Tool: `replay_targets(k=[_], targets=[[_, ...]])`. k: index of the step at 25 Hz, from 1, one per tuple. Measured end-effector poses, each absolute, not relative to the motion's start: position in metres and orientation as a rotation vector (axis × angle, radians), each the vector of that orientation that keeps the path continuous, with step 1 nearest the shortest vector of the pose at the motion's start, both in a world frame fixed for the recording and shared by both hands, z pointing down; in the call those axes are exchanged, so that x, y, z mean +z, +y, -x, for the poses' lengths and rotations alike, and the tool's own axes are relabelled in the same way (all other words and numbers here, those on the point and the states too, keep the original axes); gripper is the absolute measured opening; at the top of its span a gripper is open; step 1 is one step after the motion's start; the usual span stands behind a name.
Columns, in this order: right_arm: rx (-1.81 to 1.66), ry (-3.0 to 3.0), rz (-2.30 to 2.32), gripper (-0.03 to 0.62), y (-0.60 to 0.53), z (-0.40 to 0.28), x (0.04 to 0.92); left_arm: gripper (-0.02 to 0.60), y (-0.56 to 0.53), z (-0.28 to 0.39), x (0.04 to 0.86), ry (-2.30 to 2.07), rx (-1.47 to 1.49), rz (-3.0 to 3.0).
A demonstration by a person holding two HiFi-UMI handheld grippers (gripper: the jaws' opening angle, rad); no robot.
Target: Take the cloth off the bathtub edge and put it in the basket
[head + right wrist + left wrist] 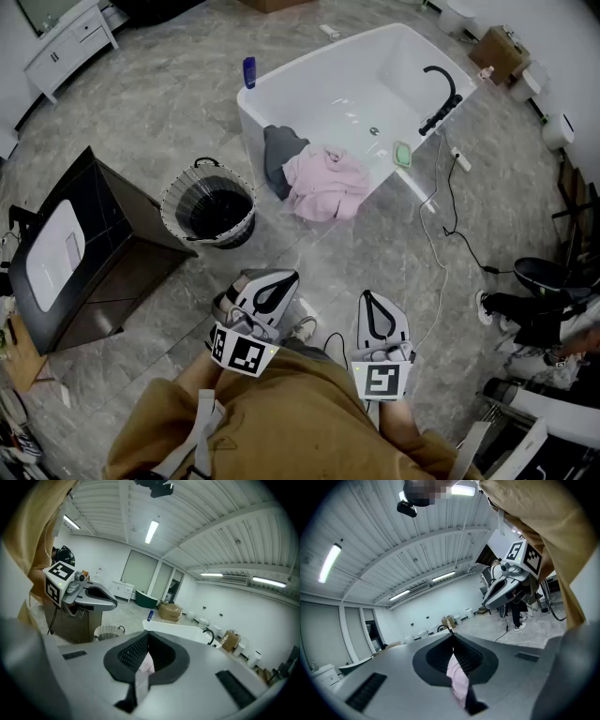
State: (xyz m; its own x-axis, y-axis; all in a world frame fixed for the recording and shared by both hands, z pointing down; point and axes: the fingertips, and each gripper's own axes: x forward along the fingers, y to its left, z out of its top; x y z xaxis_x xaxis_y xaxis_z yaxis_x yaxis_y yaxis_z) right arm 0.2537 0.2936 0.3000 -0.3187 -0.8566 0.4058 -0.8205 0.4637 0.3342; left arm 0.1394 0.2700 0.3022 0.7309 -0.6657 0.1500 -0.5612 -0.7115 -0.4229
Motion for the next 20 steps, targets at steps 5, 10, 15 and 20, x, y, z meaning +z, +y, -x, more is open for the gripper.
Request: replay_targets(k=[5, 10, 15, 20], targets=[[-0.152, -2.182, -1.379, 0.005, 0.279, -0.283, 0.302, 0.006, 0.258, -0.185, 0.291, 0.916, -0.383, 2.531], [-0.142, -2.174, -1.367, 0.005, 0.280, -0.276, 0.314, 0.006, 0.260, -0.185, 0.303, 0.887, -0.410, 2.558], [-0.205, -2.170, -1.373, 0.005, 0.282, -0.274, 0.312, 0.006, 0.272, -0.181, 0.314, 0.872, -0.474, 2.542], [-0.279, -2.217, -1.340, 0.005, 0.280, -0.274, 0.305, 0.006, 0.277, -0.183, 0.311, 0.909, -0.520, 2.490]])
